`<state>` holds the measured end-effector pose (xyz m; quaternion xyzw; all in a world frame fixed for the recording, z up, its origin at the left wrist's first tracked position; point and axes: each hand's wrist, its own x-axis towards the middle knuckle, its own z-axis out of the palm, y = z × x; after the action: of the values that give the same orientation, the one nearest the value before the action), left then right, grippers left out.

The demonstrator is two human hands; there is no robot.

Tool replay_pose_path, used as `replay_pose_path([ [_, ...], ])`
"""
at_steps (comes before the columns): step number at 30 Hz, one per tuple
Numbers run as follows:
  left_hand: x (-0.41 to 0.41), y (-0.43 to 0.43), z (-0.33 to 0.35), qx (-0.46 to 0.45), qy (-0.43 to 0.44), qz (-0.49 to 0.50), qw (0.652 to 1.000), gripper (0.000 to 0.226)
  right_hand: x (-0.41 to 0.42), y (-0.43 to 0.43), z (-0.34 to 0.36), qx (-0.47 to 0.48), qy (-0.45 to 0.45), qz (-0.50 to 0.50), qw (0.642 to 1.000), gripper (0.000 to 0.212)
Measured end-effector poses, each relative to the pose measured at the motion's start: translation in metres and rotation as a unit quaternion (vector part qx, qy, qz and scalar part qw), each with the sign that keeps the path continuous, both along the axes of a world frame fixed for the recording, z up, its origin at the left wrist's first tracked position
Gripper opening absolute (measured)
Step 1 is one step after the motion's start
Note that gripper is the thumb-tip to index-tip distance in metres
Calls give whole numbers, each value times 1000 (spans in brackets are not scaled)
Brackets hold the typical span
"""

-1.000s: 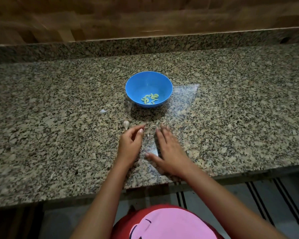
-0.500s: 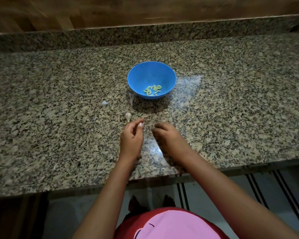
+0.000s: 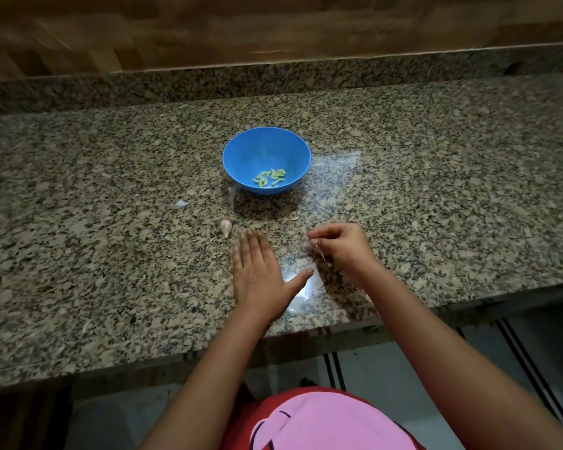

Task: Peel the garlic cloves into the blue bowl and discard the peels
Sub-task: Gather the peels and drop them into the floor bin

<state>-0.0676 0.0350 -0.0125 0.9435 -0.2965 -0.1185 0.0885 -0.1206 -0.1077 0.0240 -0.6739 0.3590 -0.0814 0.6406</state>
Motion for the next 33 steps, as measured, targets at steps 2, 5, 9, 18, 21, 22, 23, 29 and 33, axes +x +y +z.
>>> replay_pose_path([
  [2, -2, -9, 0, -1, -11, -42, 999, 100, -2, -2, 0, 11, 6, -24, 1000, 19],
  [5, -8, -17, -1, -51, -12, -92, 994, 75, -4, -6, 2, 35, 1, -51, 998, 19],
  [9, -18, -8, 1, -209, -17, -71, 975, 31, -8, -7, 5, 55, 8, -55, 997, 18],
  [18, -27, 18, 22, -363, 118, 177, 907, 21, -7, 33, 27, 239, -17, -21, 971, 15],
  [21, -26, 61, 29, -516, 245, 352, 742, 17, 3, 69, 30, 270, -14, 22, 963, 17],
  [22, -27, 78, 30, -561, 263, 386, 683, 17, 7, 86, 30, 277, -13, 40, 960, 19],
  [23, -29, 97, 32, -600, 269, 405, 635, 18, 12, 106, 30, 282, -13, 64, 957, 21],
  [29, -64, 236, 33, -698, 218, 483, 482, 20, 26, 253, 20, 298, 29, 229, 926, 19],
  [33, -103, 346, 27, -705, 167, 546, 421, 19, 14, 369, 4, 282, 87, 317, 901, 21],
])
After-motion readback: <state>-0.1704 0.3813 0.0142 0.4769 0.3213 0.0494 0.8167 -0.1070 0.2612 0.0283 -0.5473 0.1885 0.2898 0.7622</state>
